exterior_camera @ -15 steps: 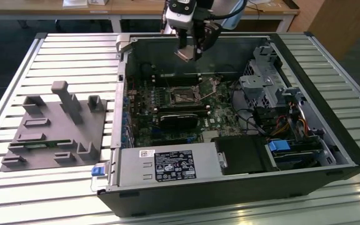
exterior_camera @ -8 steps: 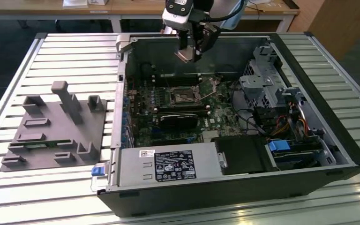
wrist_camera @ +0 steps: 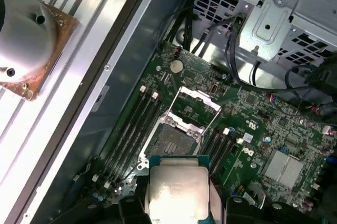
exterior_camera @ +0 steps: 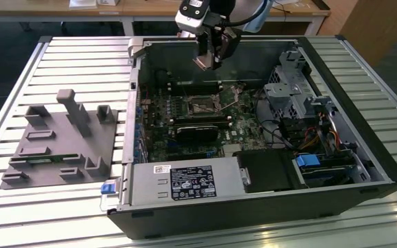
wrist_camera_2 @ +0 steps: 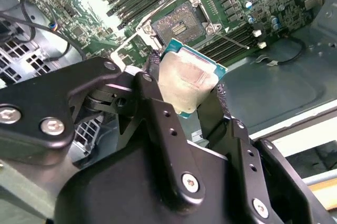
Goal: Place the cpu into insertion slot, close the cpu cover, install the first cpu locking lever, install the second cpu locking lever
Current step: 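Place the cpu into insertion slot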
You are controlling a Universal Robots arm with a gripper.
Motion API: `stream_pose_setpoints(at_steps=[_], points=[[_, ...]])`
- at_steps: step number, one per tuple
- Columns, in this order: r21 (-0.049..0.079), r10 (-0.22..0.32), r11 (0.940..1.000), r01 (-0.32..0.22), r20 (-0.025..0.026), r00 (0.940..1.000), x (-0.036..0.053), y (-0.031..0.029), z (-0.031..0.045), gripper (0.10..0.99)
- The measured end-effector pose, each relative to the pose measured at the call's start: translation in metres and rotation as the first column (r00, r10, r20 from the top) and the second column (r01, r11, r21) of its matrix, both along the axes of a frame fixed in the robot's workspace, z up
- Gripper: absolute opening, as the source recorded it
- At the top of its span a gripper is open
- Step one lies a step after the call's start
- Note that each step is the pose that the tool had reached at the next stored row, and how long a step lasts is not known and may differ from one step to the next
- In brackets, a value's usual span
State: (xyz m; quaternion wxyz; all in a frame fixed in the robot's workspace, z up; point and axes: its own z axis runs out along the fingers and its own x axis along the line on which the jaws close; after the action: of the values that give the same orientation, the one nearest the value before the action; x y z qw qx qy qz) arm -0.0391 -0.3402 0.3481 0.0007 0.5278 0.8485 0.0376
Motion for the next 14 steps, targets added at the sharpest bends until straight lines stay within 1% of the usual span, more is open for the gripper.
stream_pose_setpoints(at_steps=[3, 7, 11, 14], points=[[0.0, -0.029, 0.9996, 0.029, -0.0015, 0.9996, 0.0, 0.0004, -0.0016, 0.537], [0.0, -0.07, 0.9975, 0.07, -0.0036, 0.9975, 0.0, 0.001, -0.0039, 0.537], [0.0, -0.109, 0.994, 0.109, -0.0053, 0.994, 0.0, 0.0016, -0.006, 0.537], [0.0, -0.139, 0.9903, 0.139, -0.0067, 0.9903, 0.0, 0.0019, -0.0077, 0.537]])
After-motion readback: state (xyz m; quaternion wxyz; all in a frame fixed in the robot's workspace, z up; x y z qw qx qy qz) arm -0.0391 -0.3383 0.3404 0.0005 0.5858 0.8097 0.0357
